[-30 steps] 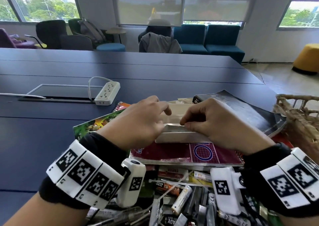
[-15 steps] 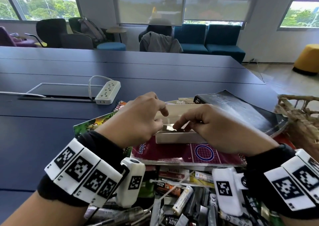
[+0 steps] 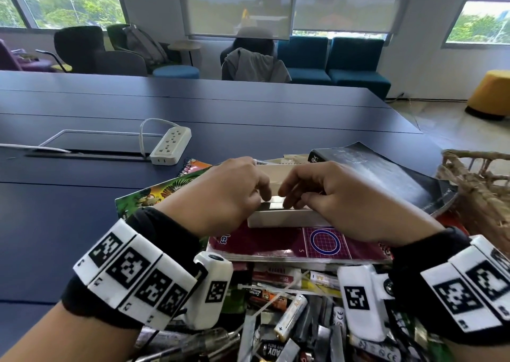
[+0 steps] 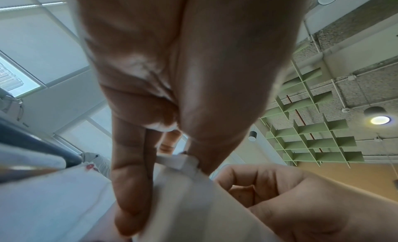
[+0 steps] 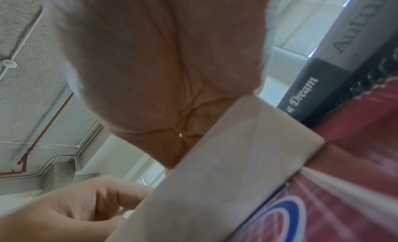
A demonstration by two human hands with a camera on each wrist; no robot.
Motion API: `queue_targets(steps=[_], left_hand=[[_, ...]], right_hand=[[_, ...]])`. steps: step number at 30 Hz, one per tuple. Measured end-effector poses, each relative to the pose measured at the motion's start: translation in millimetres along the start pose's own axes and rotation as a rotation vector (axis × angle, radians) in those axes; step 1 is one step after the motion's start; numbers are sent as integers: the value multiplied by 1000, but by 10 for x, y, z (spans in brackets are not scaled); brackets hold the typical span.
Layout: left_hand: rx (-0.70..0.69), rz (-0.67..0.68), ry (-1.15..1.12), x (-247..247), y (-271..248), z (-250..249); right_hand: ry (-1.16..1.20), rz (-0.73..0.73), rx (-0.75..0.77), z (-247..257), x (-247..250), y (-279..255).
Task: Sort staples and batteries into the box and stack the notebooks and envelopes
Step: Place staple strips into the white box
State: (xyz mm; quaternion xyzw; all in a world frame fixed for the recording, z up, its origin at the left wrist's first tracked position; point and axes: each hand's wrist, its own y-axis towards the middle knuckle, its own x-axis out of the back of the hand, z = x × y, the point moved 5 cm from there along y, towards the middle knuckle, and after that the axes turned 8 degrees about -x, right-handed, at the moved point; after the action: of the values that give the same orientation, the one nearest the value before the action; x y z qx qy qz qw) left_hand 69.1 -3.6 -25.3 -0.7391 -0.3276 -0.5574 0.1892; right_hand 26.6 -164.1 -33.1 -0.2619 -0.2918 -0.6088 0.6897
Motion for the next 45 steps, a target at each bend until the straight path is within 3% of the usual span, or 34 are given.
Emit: queue_targets(steps=[22,27,30,33,36,40,45], left_hand=[[-29,20,1,-5,-6,-38],[-25,-34,-6,32,-14,-35],[-51,-134,10,109,-29,-74],[-104,-231,-7,207,-50,-161],[-183,-246,-51,260,-74,-320],[-279,-111,-150,275,-162,-588],[-365,245,-194,126,-293,-790]], right_hand=[[-17,14,-18,27,9,-12],[-22,11,-7,86,59,-39],[17,-20,-4,142,121,-78],[20,-74,19,206,221,-116],[15,-125,18,251,377,-218],[-32,-104,-2,303,538,-472],[-270,227,-64,290,345,-743]])
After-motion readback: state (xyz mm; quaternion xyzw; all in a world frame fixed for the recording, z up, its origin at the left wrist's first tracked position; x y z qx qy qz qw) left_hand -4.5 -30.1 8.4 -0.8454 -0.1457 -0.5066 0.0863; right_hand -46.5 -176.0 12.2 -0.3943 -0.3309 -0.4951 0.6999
